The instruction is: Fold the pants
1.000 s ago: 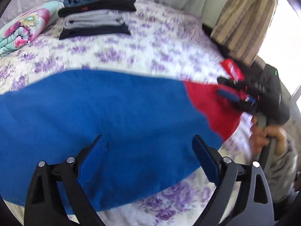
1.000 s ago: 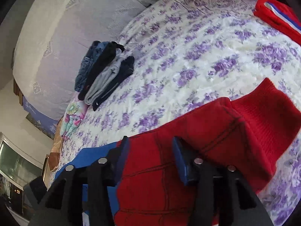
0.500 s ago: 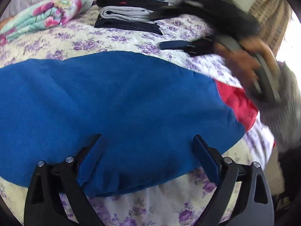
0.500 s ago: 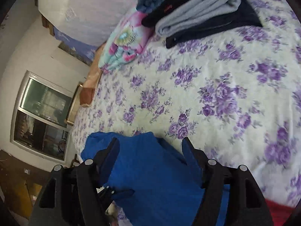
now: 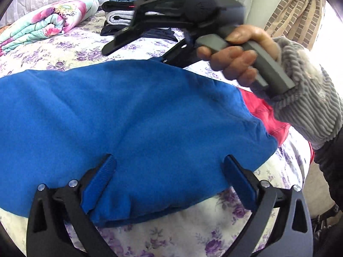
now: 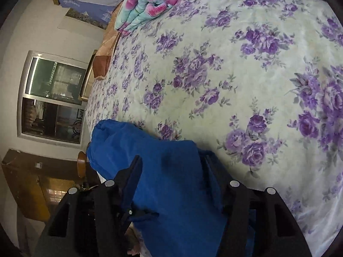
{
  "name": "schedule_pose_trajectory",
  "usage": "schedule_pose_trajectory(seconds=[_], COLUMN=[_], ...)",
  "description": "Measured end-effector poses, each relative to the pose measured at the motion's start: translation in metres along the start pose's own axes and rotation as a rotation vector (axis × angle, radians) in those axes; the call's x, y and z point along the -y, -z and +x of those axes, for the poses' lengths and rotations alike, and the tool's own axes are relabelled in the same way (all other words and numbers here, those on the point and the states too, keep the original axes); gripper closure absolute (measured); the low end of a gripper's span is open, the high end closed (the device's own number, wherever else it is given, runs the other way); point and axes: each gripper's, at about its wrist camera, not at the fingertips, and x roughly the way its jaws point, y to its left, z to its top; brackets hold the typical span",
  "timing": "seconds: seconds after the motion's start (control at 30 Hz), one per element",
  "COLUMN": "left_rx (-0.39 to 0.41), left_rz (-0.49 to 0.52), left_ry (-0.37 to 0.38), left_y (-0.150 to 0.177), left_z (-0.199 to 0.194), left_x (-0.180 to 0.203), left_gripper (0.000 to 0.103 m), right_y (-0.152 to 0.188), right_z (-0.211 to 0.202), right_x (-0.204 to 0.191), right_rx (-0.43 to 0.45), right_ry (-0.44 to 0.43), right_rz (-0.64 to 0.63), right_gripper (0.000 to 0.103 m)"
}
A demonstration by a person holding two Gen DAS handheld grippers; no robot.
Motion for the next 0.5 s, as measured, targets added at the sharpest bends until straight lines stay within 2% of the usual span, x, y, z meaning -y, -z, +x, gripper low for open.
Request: schedule_pose_trajectory(seconds=[0.1, 0.17, 0.23, 0.3, 0.33, 0.43, 0.47, 0.5], left_rx=[0.001, 0.002, 0.003, 0.005, 0.006, 0.007, 0.006, 0.007], left_rz=[-0.001, -0.001, 0.0, -0.003, -0.005, -0.003, -0.002, -0.001], left_ry=[0.003, 0.003, 0.003, 0.007, 0.008, 0.007, 0.005, 0.004], left_y=[0.0, 0.0, -0.001, -0.001, -0.001, 0.0, 0.0, 0.0], left_z=[0.0, 0.0, 0.0, -0.001, 0.0, -0.001, 0.0, 0.0], left_x=[0.0, 0.0, 0.0, 0.0, -0.001, -0.001, -0.001, -0.001], left_gripper=[0.005, 0.005, 0.005, 0.005, 0.005, 0.005, 0.005, 0.005], right_y=[-0.008, -0.012, -0.011, -0.005, 0.001, 0.01, 0.012, 0.012], right_z=[-0.011, -0.021, -0.028, -0.029, -0.029, -0.028, -0.027, -0.023], right_x=[0.017, 0.026, 0.026, 0.014, 0.002, -0.012, -0.012, -0.012], right_rx=[0.174, 0.251, 0.256, 0.19, 0.156, 0.112, 0.102, 0.079], right_ry=[-0.142, -0.164, -0.164, -0.172, -0.12, 0.169, 0.223, 0.229], right_rz=[0.108, 0.155, 0.157, 0.096, 0.035, -0.063, -0.09, -0.101], right_gripper=[0.045, 0.045, 0.045, 0.045, 0.045, 0.042, 0.043, 0.054])
